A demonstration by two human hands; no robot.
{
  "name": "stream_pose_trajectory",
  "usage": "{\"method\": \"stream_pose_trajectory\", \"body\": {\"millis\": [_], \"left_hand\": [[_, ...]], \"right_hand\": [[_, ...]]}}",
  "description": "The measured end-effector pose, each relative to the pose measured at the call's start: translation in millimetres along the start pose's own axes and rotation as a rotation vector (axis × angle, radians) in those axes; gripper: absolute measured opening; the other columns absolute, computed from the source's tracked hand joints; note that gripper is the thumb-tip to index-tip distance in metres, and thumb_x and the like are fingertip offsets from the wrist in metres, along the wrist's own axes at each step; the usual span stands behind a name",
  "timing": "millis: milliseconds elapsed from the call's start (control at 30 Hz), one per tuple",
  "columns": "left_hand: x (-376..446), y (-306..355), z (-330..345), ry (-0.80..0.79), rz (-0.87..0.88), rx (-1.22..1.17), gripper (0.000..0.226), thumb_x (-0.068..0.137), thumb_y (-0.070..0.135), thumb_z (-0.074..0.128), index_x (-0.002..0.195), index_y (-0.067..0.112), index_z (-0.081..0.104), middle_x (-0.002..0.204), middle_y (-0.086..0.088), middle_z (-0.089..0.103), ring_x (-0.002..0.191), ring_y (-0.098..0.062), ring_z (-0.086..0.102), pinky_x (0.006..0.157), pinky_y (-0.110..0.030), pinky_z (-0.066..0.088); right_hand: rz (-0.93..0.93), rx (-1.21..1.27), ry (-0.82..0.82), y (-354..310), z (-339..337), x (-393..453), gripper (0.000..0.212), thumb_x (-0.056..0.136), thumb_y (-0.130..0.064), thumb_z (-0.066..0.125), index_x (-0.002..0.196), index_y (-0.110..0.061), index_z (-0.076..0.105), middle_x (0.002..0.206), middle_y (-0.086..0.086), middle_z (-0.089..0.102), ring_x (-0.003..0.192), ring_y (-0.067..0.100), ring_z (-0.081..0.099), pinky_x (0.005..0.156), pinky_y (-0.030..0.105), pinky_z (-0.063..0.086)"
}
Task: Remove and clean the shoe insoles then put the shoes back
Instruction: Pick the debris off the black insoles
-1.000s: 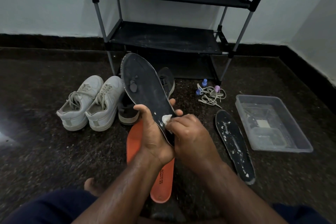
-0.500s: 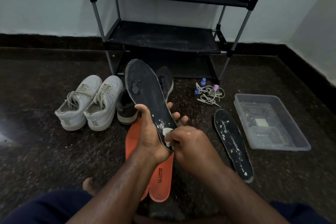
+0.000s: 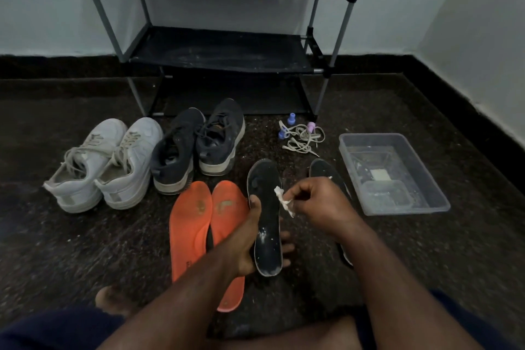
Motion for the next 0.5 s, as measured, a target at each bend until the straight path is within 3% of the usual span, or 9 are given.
{"method": "stream_pose_trajectory", "body": {"millis": [133,233,367,433,500], "left_hand": [[9.8,-0.4,-6.8,0.018,0.066,0.023,0.08,0.084,0.077,0.046,0.129,0.012,0.063,0.097,-0.015,0.07,0.084,-0.031,0.07,0.079,-0.046,0.056],[11.3,3.8,-11.2,0.05,0.132,0.034,0.071,0.091,0.071,0.044,0.128,0.013,0.065,0.107,-0.015,0.069,0.091,-0.026,0.067,0.085,-0.041,0.055],[6.8,9.2,-12.8,0.048,0.169,0.02,0.066,0.097,0.063,0.043,0.128,0.008,0.065,0.11,-0.012,0.069,0.089,-0.02,0.069,0.071,-0.03,0.056],[2.3,11.5,-12.1,0.047,0.158,0.036,0.063,0.099,0.06,0.041,0.124,0.008,0.066,0.101,-0.01,0.075,0.082,-0.019,0.073,0.066,-0.029,0.058],[-6.7,14.0,-14.5,0.095,0.116,0.132,0.067,0.095,0.067,0.04,0.124,0.012,0.065,0.105,-0.009,0.075,0.091,-0.022,0.073,0.079,-0.035,0.059]], "right_hand": [[0.027,-0.032,-0.016,8.0,3.8,3.1,0.014,0.08,-0.009,0.073,0.086,-0.022,0.074,0.08,-0.011,0.071,0.076,0.002,0.066,0.072,0.022,0.054],[0.038,-0.022,-0.053,12.3,11.2,6.4,0.02,0.081,-0.008,0.069,0.091,-0.025,0.071,0.083,-0.008,0.07,0.078,0.007,0.067,0.076,0.03,0.057],[0.084,0.04,-0.051,17.8,17.5,8.0,0.029,0.088,-0.014,0.063,0.111,-0.032,0.061,0.093,-0.007,0.065,0.081,0.013,0.068,0.074,0.038,0.061],[0.075,-0.01,-0.067,18.4,17.1,7.7,0.035,0.09,-0.013,0.062,0.122,-0.026,0.061,0.1,-0.007,0.067,0.086,0.01,0.067,0.076,0.026,0.057],[0.062,-0.113,-0.083,17.4,14.9,5.7,0.038,0.091,-0.017,0.061,0.128,-0.025,0.061,0.111,-0.008,0.068,0.093,0.004,0.061,0.072,0.011,0.042]]}}
Point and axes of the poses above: each hand's wrist, its own x-axis towards the middle knuckle, its own z-axis out of the palm, y = z × x, the point moved 5 cm from there along x, towards the middle knuckle
